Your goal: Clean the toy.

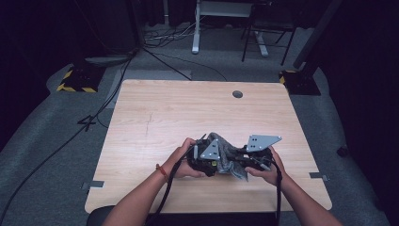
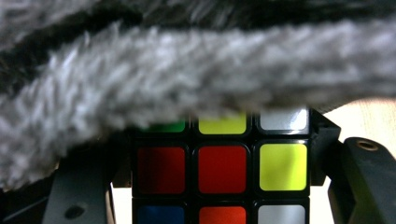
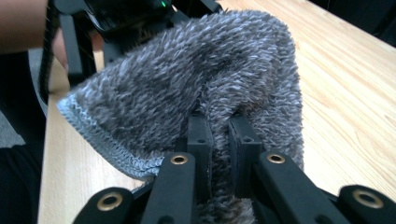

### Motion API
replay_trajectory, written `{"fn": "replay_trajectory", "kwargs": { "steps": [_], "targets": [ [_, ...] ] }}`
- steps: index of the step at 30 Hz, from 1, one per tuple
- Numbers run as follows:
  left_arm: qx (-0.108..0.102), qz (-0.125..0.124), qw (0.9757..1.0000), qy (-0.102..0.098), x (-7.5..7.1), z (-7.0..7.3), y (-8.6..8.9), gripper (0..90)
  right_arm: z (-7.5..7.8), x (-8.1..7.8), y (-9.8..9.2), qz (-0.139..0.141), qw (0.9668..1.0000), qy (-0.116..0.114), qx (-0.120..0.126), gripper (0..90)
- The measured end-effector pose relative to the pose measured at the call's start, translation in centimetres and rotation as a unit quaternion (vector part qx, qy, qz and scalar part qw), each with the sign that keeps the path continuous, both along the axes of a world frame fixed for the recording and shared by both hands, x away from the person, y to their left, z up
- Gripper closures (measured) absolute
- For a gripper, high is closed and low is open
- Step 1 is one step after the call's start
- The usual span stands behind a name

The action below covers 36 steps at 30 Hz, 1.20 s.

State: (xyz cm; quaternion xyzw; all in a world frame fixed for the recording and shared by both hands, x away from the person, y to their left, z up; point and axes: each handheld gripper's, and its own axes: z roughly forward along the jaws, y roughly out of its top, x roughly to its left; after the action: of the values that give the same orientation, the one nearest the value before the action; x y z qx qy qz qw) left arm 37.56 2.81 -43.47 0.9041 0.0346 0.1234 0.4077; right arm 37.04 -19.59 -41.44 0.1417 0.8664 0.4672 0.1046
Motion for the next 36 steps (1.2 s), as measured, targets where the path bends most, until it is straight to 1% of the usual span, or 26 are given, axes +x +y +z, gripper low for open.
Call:
{"fn": "replay_trajectory", "kwargs": {
  "steps": [3, 5, 6, 8, 10, 12, 13, 15, 16, 18, 19, 20, 21, 23, 24, 25, 26, 29, 30, 32, 33, 35, 36],
  "targets": [
    [-0.012, -0.003, 0.9999, -0.003, -0.1, 0.5, 0.4, 33.5, -0.9, 1.0, -0.8, -0.018, 0.9995, 0.023, -0.01, 81.6],
    [-0.027, -0.004, 0.9996, -0.003, -0.2, 0.9, 0.8, 33.5, -1.5, 1.5, -1.3, -0.028, 0.9987, 0.041, -0.011, 81.6],
    [-0.035, -0.007, 0.9993, -0.002, -0.1, 1.0, 0.9, 33.5, -1.8, 1.7, -1.5, -0.029, 0.9983, 0.049, -0.016, 81.6],
    [-0.049, -0.009, 0.9987, -0.001, -0.1, 1.3, 1.2, 33.5, -2.1, 1.9, -1.6, -0.025, 0.9979, 0.054, -0.025, 81.5],
    [-0.056, -0.011, 0.9983, -0.003, -0.2, 1.4, 1.3, 33.5, -2.6, 2.0, -1.5, -0.021, 0.9975, 0.057, -0.036, 81.5],
    [-0.058, -0.016, 0.9982, 0.0, -0.3, 1.4, 1.2, 33.5, -2.9, 2.1, -1.3, -0.016, 0.9972, 0.062, -0.039, 81.4],
    [-0.056, -0.018, 0.9982, -0.001, -0.3, 1.4, 1.2, 33.5, -2.9, 2.2, -1.3, -0.014, 0.9972, 0.065, -0.036, 81.4],
    [-0.061, -0.024, 0.9978, 0.007, -0.3, 1.1, 1.1, 33.5, -3.0, 2.1, -1.2, 0.001, 0.9969, 0.076, -0.019, 81.4],
    [-0.06, -0.027, 0.9978, 0.007, -0.2, 1.1, 1.0, 33.4, -2.9, 2.1, -1.2, 0.007, 0.9967, 0.08, -0.012, 81.4],
    [-0.073, -0.033, 0.9966, 0.019, -0.1, 0.9, 1.1, 33.3, -2.8, 1.9, -1.1, 0.021, 0.9962, 0.085, 0.001, 81.5],
    [-0.084, -0.034, 0.9956, 0.026, -0.1, 0.9, 1.3, 33.2, -2.8, 1.9, -1.1, 0.024, 0.996, 0.086, 0.004, 81.6],
    [-0.087, -0.035, 0.9953, 0.023, 0.0, 0.9, 1.5, 33.2, -2.8, 1.9, -1.2, 0.025, 0.9952, 0.093, 0.015, 81.6],
    [-0.09, -0.034, 0.995, 0.025, 0.1, 1.0, 1.6, 33.1, -2.7, 2.0, -1.4, 0.026, 0.9944, 0.098, 0.029, 81.6],
    [-0.091, -0.033, 0.9951, 0.023, 0.2, 1.0, 1.6, 32.8, -2.5, 2.1, -1.6, 0.026, 0.9935, 0.102, 0.042, 81.7],
    [-0.085, -0.032, 0.9956, 0.023, 0.1, 1.0, 1.6, 32.7, -2.5, 2.1, -1.7, 0.026, 0.9931, 0.104, 0.048, 81.7],
    [-0.082, -0.033, 0.9959, 0.021, 0.1, 1.0, 1.5, 32.7, -2.4, 2.0, -1.7, 0.025, 0.9932, 0.102, 0.049, 81.7],
    [-0.083, -0.029, 0.9959, 0.019, 0.0, 0.9, 1.4, 32.7, -2.3, 2.0, -1.7, 0.025, 0.9935, 0.1, 0.047, 81.7],
    [-0.073, -0.026, 0.997, 0.008, -0.2, 1.0, 1.2, 32.8, -2.0, 1.8, -1.8, 0.021, 0.9946, 0.091, 0.045, 81.7],
    [-0.071, -0.025, 0.9971, 0.01, -0.2, 1.0, 1.2, 32.9, -1.9, 1.8, -1.9, 0.02, 0.9946, 0.091, 0.046, 81.6],
    [-0.061, -0.02, 0.9979, 0.007, -0.1, 0.9, 1.2, 32.9, -1.6, 1.7, -1.9, 0.018, 0.9953, 0.085, 0.044, 81.6],
    [-0.06, -0.015, 0.9981, 0.009, -0.1, 0.8, 1.1, 32.9, -1.5, 1.7, -1.9, 0.017, 0.9955, 0.082, 0.044, 81.6],
    [-0.059, -0.012, 0.9981, 0.015, 0.0, 0.6, 1.1, 32.9, -1.4, 1.8, -2.0, 0.02, 0.9949, 0.085, 0.051, 81.6],
    [-0.054, -0.011, 0.9984, 0.015, 0.0, 0.6, 1.1, 32.9, -1.4, 1.8, -2.0, 0.02, 0.9949, 0.084, 0.052, 81.6]
  ]
}}
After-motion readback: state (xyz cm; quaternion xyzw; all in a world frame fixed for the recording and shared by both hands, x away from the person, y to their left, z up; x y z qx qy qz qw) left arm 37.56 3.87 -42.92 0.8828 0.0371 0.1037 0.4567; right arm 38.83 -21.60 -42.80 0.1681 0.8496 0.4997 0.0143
